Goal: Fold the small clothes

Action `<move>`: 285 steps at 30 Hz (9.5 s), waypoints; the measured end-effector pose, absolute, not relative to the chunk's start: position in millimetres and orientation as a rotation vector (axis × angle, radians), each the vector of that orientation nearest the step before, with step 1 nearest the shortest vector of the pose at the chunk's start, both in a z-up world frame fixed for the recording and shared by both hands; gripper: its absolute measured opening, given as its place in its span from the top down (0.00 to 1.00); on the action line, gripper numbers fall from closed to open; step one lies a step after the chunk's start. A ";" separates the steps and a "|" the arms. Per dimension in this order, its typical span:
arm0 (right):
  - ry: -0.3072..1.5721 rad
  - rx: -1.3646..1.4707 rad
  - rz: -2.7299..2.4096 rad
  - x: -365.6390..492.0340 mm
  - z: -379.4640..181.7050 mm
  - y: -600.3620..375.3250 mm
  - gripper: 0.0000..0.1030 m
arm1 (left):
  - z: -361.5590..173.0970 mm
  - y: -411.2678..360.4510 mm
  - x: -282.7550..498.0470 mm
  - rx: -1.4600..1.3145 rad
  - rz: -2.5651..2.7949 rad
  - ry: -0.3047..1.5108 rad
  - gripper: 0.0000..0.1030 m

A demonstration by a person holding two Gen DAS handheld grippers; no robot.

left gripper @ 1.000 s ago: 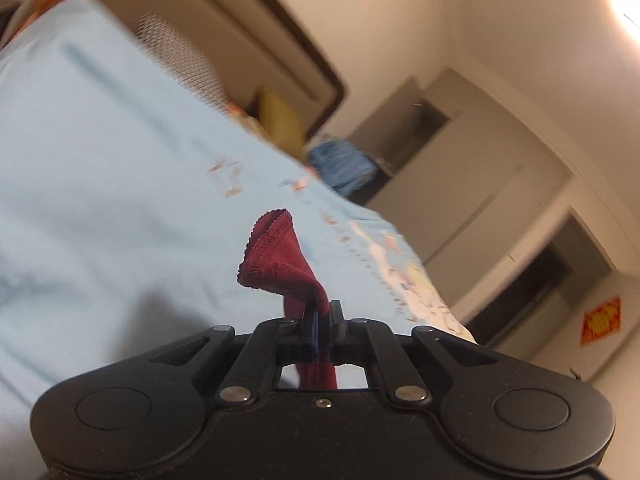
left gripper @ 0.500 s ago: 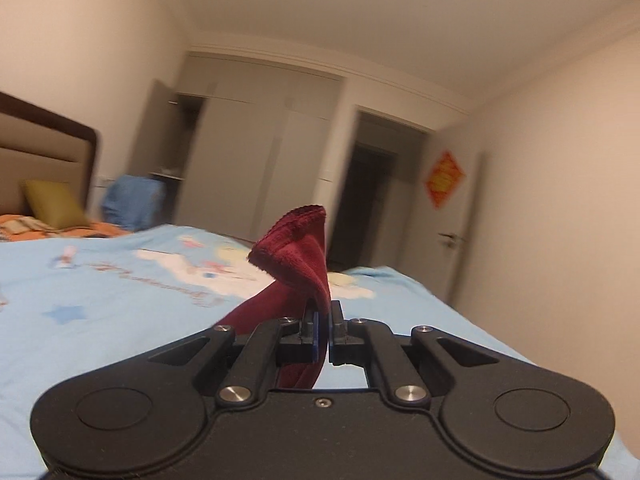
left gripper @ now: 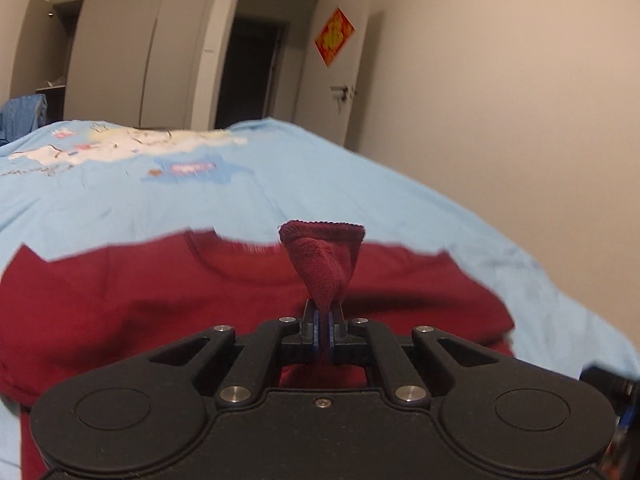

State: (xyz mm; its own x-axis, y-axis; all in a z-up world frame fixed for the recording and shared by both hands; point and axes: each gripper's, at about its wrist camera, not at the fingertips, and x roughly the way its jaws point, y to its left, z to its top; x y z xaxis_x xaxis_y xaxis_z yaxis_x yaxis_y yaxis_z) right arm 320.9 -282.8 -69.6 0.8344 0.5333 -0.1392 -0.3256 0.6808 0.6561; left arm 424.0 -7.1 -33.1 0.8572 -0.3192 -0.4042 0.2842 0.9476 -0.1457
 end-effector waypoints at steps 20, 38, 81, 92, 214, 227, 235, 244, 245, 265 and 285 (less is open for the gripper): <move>0.443 0.562 0.443 325.3 -54.4 -264.6 0.00 | -21.1 106.1 355.3 0.049 -0.006 0.491 0.09; 0.719 0.196 0.537 455.1 -21.3 -154.3 0.83 | -49.9 164.4 413.5 0.345 0.084 0.528 0.27; 0.620 0.141 0.563 436.1 -37.8 -143.4 0.89 | -39.3 246.4 437.3 -0.578 0.048 0.616 0.86; 0.596 0.077 0.543 429.1 -35.4 -137.2 0.88 | -48.0 225.3 429.5 -0.442 0.129 0.558 0.87; 0.374 -0.693 0.634 82.0 19.7 -201.1 0.89 | -28.0 5.5 81.3 0.143 -0.323 0.515 0.01; 0.266 -0.393 0.570 122.7 76.5 -220.8 0.92 | -54.3 -20.7 93.6 0.435 -0.169 0.523 0.29; 0.232 -0.391 0.505 96.9 69.6 -225.9 0.93 | -51.3 4.9 79.7 0.475 -0.083 0.478 0.45; 0.232 -0.365 0.435 79.2 59.2 -231.7 0.93 | -44.4 -3.0 70.6 0.508 -0.163 0.426 0.95; 0.222 -0.366 0.423 76.4 59.0 -232.2 0.94 | -41.2 -2.2 68.3 0.497 -0.163 0.407 0.95; -0.137 -0.310 0.321 -12.1 140.9 -253.4 0.94 | 121.1 18.8 -20.0 0.192 -0.185 0.057 0.96; 0.137 -0.545 0.349 250.5 96.4 -175.8 0.94 | 111.8 44.8 250.7 0.271 -0.098 0.402 0.95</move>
